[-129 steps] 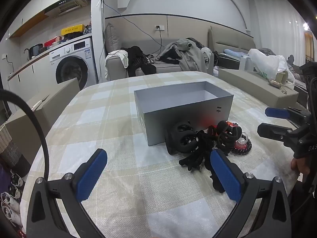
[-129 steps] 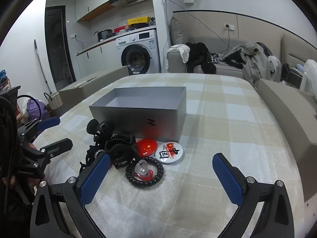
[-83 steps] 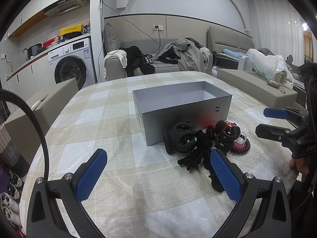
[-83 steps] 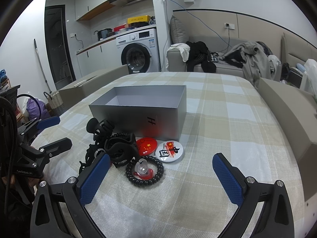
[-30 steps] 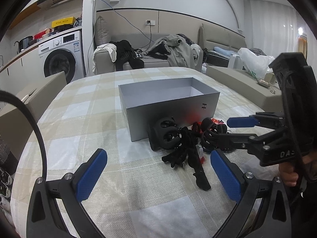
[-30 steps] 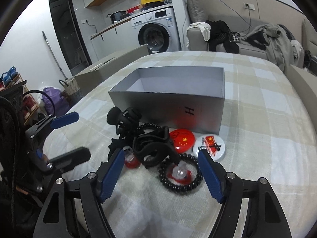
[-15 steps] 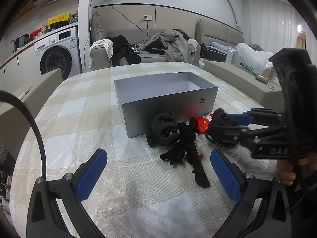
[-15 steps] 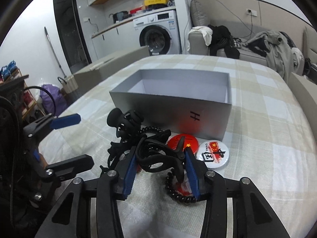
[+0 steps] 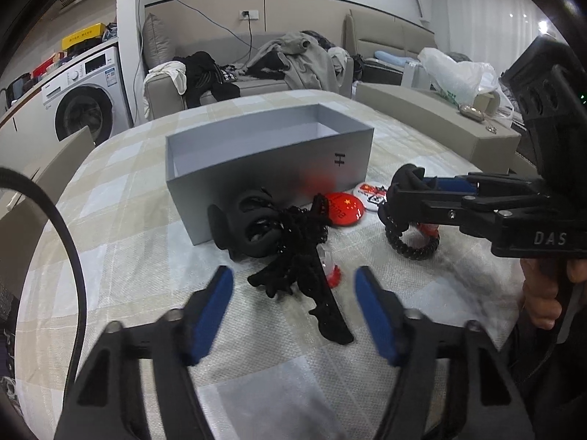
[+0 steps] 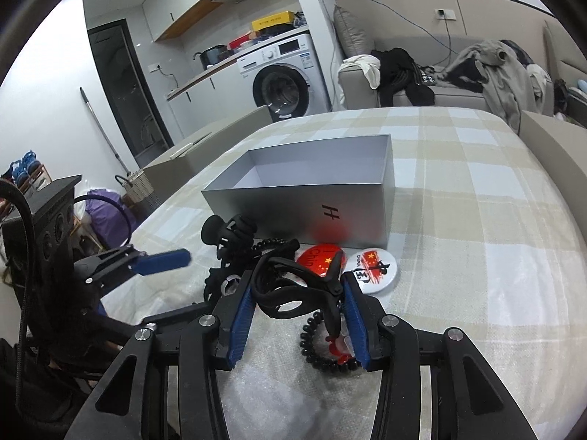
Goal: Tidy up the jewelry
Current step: 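Grasp a black claw clip with the right tool while the left tool grasps another black clip, then carry both black clips into the grey box and open both tools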
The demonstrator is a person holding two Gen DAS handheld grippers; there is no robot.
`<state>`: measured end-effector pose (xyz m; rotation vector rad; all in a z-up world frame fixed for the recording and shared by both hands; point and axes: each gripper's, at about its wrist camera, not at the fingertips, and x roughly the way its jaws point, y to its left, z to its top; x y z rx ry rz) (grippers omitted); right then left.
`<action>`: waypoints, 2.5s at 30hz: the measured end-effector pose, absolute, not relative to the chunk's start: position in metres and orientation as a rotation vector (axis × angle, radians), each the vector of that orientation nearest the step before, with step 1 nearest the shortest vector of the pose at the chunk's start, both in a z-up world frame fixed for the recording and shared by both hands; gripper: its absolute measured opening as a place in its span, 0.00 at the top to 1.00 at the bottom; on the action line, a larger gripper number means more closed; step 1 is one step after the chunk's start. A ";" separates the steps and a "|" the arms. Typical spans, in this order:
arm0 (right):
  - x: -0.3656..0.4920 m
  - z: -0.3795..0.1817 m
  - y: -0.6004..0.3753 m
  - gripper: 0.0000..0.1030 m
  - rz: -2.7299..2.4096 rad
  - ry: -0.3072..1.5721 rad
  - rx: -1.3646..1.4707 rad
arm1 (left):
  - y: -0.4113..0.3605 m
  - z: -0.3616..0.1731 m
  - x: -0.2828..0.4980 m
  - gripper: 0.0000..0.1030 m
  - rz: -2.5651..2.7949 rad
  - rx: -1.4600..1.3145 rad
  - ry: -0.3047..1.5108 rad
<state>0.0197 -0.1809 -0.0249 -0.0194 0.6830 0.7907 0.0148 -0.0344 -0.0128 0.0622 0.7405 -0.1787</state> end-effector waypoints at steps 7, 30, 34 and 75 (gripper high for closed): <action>0.015 -0.025 -0.179 0.57 0.800 0.677 -0.029 | -0.037 -0.011 0.008 0.64 -0.193 0.078 0.739; 0.015 -0.027 -0.179 0.57 0.805 0.680 -0.022 | -0.037 -0.004 0.002 0.90 -0.211 0.086 0.686; 0.013 -0.024 -0.181 0.57 0.809 0.662 -0.009 | -0.037 0.002 0.000 0.90 -0.226 0.073 0.656; 0.067 0.071 -0.159 0.57 0.804 0.492 0.126 | 0.019 0.063 0.059 0.90 -0.123 -0.116 0.456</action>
